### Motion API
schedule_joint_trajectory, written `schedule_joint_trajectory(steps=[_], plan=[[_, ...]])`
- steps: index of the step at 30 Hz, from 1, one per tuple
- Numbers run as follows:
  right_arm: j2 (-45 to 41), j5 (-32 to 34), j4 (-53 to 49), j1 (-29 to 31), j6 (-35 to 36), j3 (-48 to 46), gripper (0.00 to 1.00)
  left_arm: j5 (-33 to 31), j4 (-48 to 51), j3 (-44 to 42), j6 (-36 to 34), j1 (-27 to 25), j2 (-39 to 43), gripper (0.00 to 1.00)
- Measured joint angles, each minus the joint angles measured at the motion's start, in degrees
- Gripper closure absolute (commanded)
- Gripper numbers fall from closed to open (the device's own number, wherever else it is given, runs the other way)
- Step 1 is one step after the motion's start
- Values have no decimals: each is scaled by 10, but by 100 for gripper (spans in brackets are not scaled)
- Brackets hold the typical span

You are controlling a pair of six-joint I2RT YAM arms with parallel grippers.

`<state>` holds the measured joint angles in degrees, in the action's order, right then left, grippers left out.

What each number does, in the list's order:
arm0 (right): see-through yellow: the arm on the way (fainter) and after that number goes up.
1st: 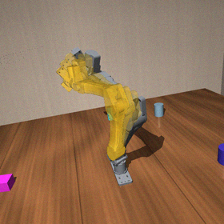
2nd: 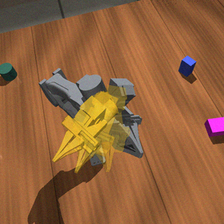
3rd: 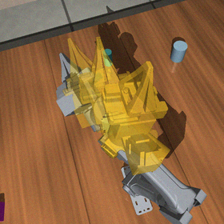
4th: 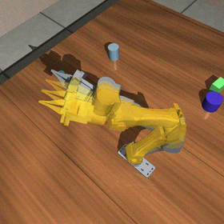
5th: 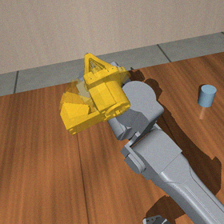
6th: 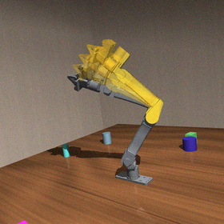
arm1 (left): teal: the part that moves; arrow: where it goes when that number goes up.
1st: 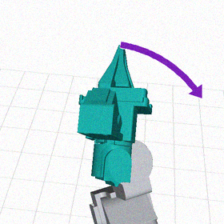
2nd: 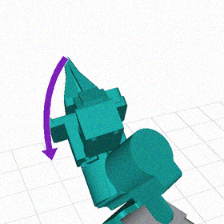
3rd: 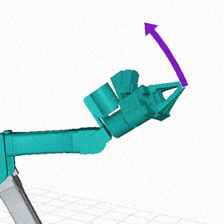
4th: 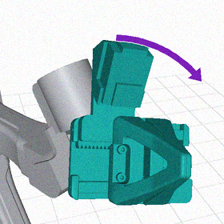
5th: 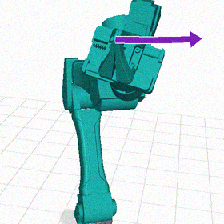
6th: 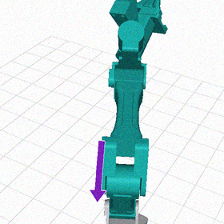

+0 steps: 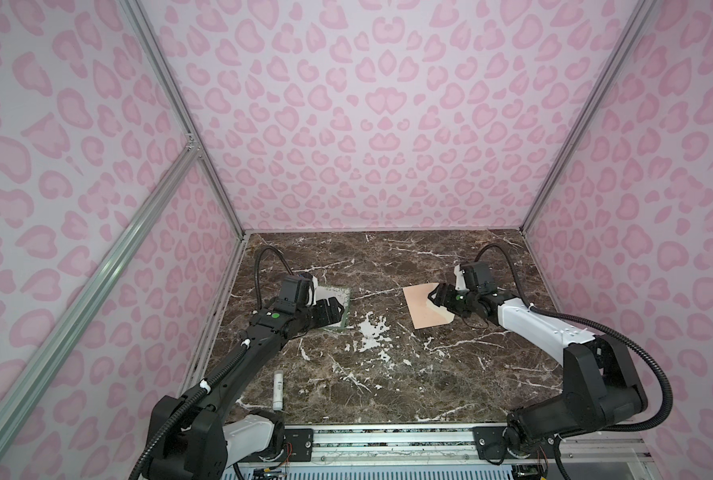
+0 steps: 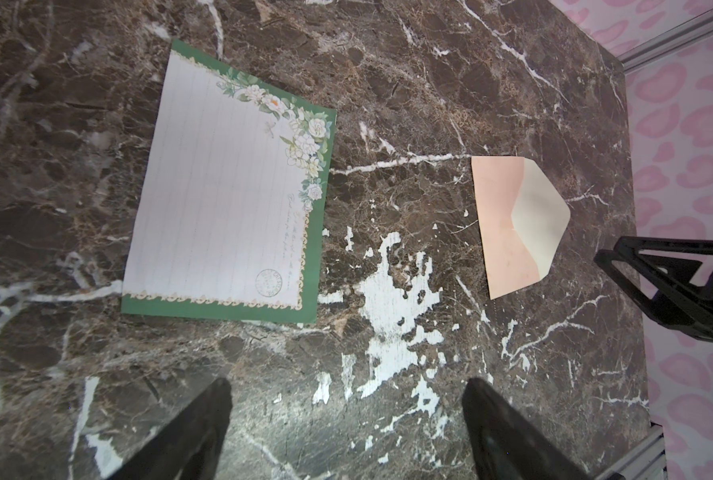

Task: Place the letter into the envelope and seal it
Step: 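Reach the right gripper across to the letter card and pinch its edge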

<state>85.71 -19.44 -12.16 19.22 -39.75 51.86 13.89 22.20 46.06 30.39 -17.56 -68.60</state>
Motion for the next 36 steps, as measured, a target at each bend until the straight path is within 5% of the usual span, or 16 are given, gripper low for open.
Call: schedule_joint_trajectory(steps=[8,15,36], plan=[[19,30,109,151,-138,0,41,-4,5,-10,10,13,47,12],[102,63,214,224,-238,17,46,-7,24,-10,10,19,95,12],[314,92,372,315,-327,108,56,39,34,-10,-11,37,109,12]])
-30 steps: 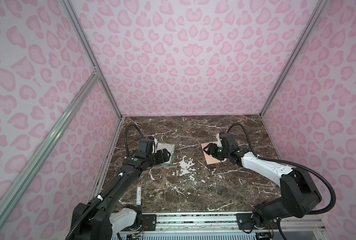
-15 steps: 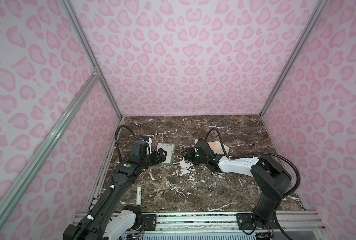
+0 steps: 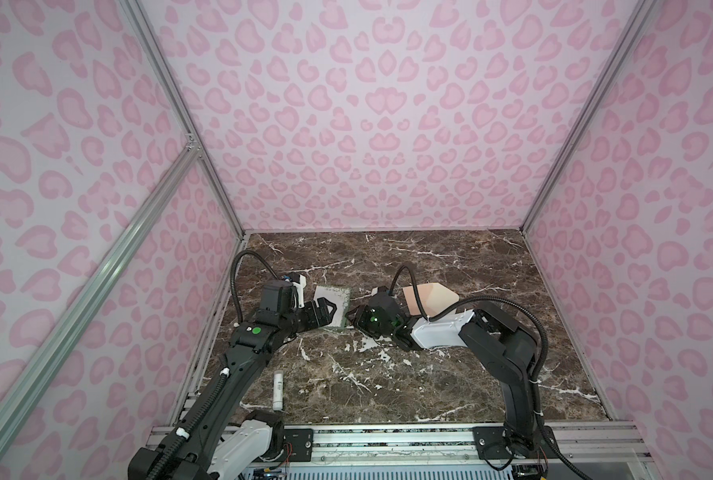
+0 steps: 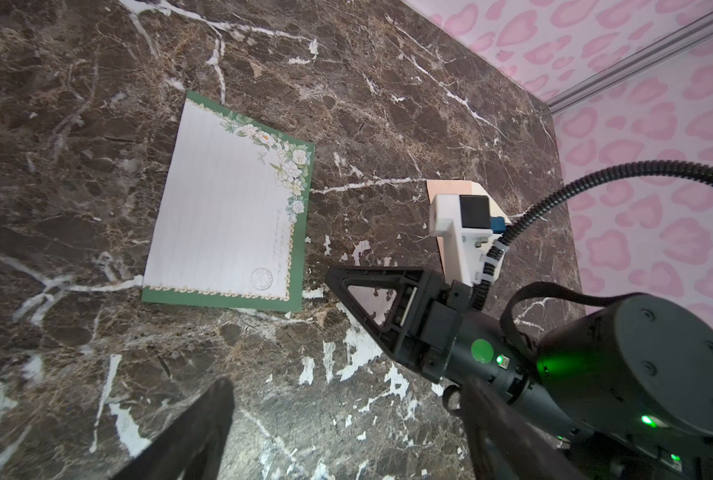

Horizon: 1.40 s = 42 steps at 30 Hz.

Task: Place the letter into the envelope and seal it
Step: 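Reach the right gripper across to the letter card and pinch its edge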

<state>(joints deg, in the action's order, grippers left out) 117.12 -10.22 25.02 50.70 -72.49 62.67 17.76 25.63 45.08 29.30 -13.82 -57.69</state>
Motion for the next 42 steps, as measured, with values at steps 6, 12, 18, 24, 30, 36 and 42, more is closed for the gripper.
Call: schedule_joint_trajectory(steps=[6,12,18,24,30,36,42], plan=[[26,10,5,10,-15,10,57,12,0,-4,-10,8,0,12],[42,13,11,16,-24,26,58,16,0,-4,-17,9,-3,12],[59,12,29,21,-34,39,59,15,0,0,-24,9,-1,12],[65,11,37,21,-45,42,63,15,3,3,-26,9,0,12],[70,7,31,18,-45,46,78,15,5,7,-26,12,1,12],[61,4,17,13,-42,44,97,13,18,12,-26,17,6,12],[7,-13,3,-6,-4,33,100,6,30,27,-26,17,9,12]])
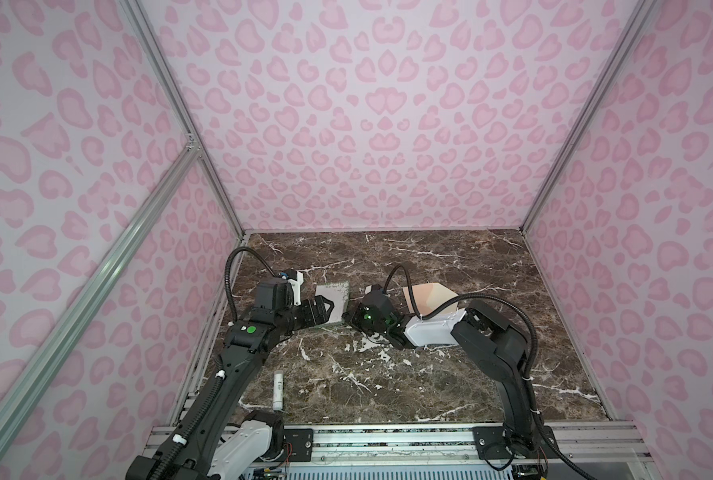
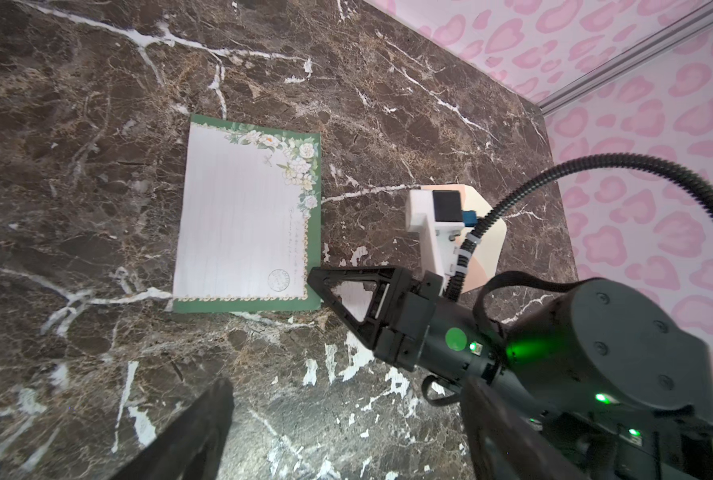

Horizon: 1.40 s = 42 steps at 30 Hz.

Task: Place the letter into the envelope and seal it

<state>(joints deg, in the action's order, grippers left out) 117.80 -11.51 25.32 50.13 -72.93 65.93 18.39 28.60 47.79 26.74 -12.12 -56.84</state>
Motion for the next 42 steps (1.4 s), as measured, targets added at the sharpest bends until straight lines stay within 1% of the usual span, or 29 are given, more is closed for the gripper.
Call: schedule_joint_trajectory(steps=[3,7,11,14,19,22,25,30,33,34,37,42], plan=[[-47,-14,-23,-17,36,-18,100,-2,6,10,-3,0,0,12],[-123,-41,-89,-50,116,-24,100,-2,17,28,-16,0,2,12],[-203,-55,-205,-79,240,0,100,-2,14,43,-44,0,11,12],[-259,-62,-312,-96,356,34,100,0,2,46,-72,-2,26,12],[-329,-70,-465,-130,518,65,100,23,-51,43,-136,-12,48,12],[-372,-78,-529,-147,593,61,100,48,-99,25,-183,-24,66,11],[-419,-96,-563,-155,664,38,100,77,-145,5,-230,-35,78,9],[-479,-124,-592,-158,758,11,100,129,-193,-5,-296,-43,71,7],[-494,-137,-613,-158,803,19,100,159,-204,-7,-327,-46,64,0],[-496,-141,-622,-158,816,24,100,168,-207,-8,-334,-47,63,2],[-501,-150,-646,-158,846,36,100,194,-216,-12,-355,-48,61,2],[-513,-161,-676,-158,871,40,100,240,-240,-22,-362,-57,57,2]])
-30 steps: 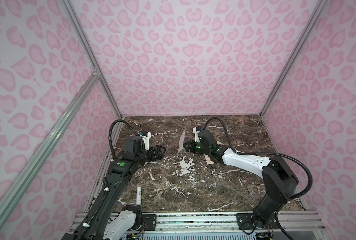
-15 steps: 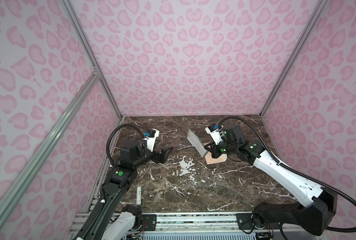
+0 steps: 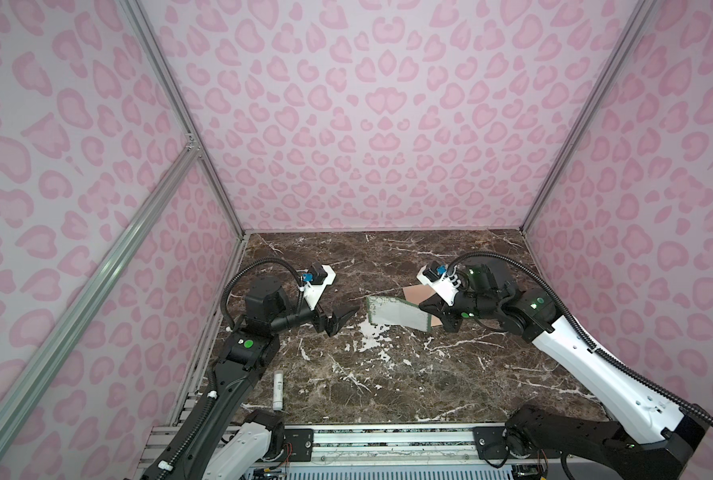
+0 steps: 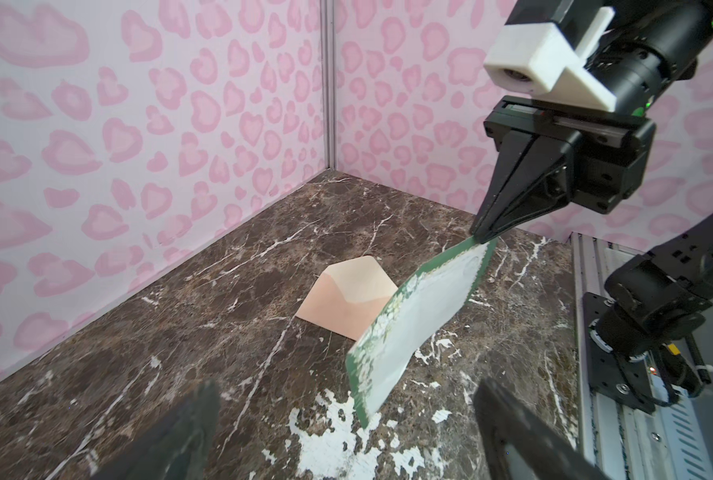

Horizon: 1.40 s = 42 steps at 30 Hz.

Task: Place the letter into the envelope and seal it

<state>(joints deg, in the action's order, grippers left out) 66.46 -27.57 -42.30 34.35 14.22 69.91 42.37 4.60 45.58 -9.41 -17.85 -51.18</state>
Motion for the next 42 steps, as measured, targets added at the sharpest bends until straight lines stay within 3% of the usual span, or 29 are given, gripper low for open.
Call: schedule_joint_trajectory(steps=[12,32,35,37,42], plan=[[-25,-19,-8,0,14,0,100,58,-30,-11,23,-38,-47,2],[-38,-28,-6,0,22,-14,100,17,-80,-11,47,-151,-184,10],[-37,-11,-5,-2,8,-28,88,3,-85,-15,49,-153,-172,9],[-37,7,3,-10,-23,-51,70,-11,-81,-16,49,-153,-156,10],[-40,35,36,-46,-97,-127,71,-41,-50,-15,72,-154,-141,15]])
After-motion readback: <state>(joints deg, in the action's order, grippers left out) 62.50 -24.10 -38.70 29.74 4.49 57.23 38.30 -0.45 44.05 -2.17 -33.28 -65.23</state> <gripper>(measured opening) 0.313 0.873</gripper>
